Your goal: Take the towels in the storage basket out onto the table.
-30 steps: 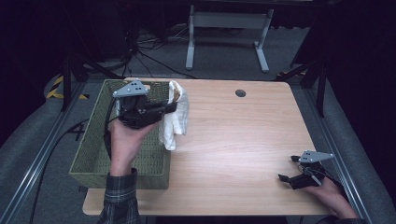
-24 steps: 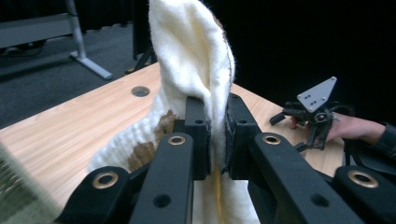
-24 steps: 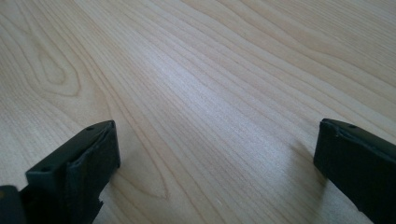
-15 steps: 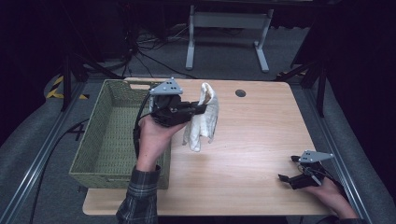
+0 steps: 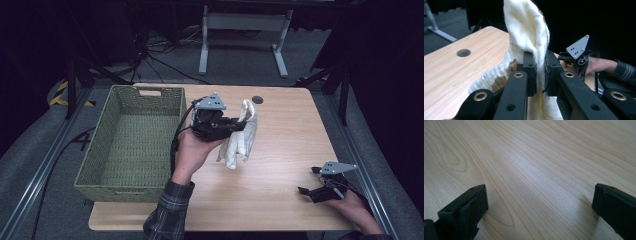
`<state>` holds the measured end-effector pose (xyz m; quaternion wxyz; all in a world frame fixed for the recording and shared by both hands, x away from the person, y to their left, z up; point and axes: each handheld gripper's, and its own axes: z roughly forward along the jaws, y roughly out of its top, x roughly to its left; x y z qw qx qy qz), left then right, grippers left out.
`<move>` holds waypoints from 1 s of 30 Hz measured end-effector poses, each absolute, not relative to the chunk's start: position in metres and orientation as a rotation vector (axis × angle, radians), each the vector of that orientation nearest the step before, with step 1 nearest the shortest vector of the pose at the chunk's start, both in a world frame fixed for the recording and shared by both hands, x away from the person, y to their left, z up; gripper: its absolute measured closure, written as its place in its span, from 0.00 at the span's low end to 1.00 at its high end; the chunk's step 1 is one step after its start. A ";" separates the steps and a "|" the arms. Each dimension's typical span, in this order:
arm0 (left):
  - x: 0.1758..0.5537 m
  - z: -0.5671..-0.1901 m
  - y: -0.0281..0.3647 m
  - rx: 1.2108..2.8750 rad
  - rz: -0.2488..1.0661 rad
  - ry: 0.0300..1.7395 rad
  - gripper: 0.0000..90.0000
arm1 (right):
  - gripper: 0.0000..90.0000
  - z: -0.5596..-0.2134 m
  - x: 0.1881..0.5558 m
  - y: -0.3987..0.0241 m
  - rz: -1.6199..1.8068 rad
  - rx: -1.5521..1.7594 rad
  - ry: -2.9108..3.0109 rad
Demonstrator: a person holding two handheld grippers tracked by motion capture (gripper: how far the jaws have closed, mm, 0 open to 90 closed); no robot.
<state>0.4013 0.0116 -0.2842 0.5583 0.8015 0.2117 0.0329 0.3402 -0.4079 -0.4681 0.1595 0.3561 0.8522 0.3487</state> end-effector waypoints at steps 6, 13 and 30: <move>0.403 -0.297 -0.012 1.912 0.051 0.462 0.92 | 0.01 -0.468 0.340 -0.408 0.997 1.017 2.436; 0.405 -0.317 -0.036 1.932 0.023 0.437 0.92 | 0.01 -0.468 0.340 -0.408 0.996 1.017 2.436; 0.406 -0.375 -0.068 2.027 -0.056 0.434 0.92 | 0.01 -0.468 0.340 -0.408 0.996 1.017 2.436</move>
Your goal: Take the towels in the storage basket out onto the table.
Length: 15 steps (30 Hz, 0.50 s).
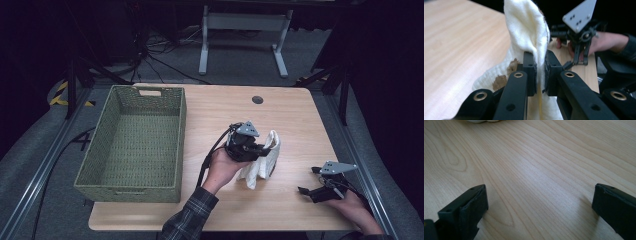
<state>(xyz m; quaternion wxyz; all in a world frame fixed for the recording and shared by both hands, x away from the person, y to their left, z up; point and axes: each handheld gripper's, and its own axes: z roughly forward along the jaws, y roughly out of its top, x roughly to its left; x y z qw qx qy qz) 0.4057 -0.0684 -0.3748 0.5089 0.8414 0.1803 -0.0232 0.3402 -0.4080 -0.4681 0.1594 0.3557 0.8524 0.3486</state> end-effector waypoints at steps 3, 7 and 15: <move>0.404 -0.389 -0.073 2.050 -0.066 0.434 0.91 | 0.01 -0.468 0.340 -0.408 0.996 1.017 2.436; 0.403 -0.403 -0.075 2.075 -0.087 0.438 0.91 | 0.01 -0.468 0.340 -0.408 0.997 1.017 2.436; 0.398 -0.432 -0.076 2.160 -0.082 0.444 0.91 | 0.01 -0.468 0.339 -0.408 0.997 1.012 2.434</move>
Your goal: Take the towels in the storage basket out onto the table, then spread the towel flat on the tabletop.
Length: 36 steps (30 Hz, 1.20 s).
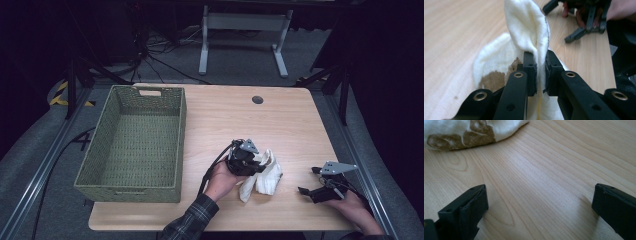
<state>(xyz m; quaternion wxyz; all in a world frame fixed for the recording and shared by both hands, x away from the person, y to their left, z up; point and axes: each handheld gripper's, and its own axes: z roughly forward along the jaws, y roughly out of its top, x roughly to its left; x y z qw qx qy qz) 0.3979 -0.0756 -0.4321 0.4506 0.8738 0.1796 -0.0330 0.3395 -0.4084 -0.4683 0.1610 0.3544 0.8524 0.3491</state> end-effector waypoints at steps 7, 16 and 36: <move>0.389 -0.455 -0.078 2.263 -0.063 0.453 0.90 | 0.01 -0.468 0.339 -0.408 0.997 1.015 2.434; 0.385 -0.441 -0.069 2.233 -0.025 0.480 0.60 | 0.09 -0.466 0.340 -0.409 1.000 1.012 2.445; 0.382 -0.440 -0.015 2.234 0.094 0.709 0.59 | 0.48 -0.445 0.356 -0.377 1.102 0.931 2.446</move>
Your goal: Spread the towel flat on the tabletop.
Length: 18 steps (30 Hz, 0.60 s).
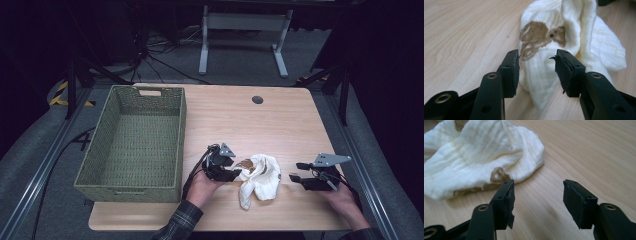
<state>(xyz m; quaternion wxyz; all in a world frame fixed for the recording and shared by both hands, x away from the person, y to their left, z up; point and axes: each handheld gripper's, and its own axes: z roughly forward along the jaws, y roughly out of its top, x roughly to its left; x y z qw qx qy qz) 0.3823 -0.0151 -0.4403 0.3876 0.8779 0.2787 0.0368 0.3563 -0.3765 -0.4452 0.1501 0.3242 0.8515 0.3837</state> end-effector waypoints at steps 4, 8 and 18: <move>0.380 -0.447 -0.012 2.243 0.086 0.710 0.59 | 0.52 -0.444 0.366 -0.365 1.130 0.923 2.455; 0.382 -0.449 -0.013 2.261 0.064 0.715 0.66 | 0.56 -0.445 0.376 -0.360 1.144 0.935 2.467; 0.384 -0.449 -0.014 2.272 0.084 0.730 0.96 | 0.70 -0.453 0.396 -0.345 1.163 0.956 2.530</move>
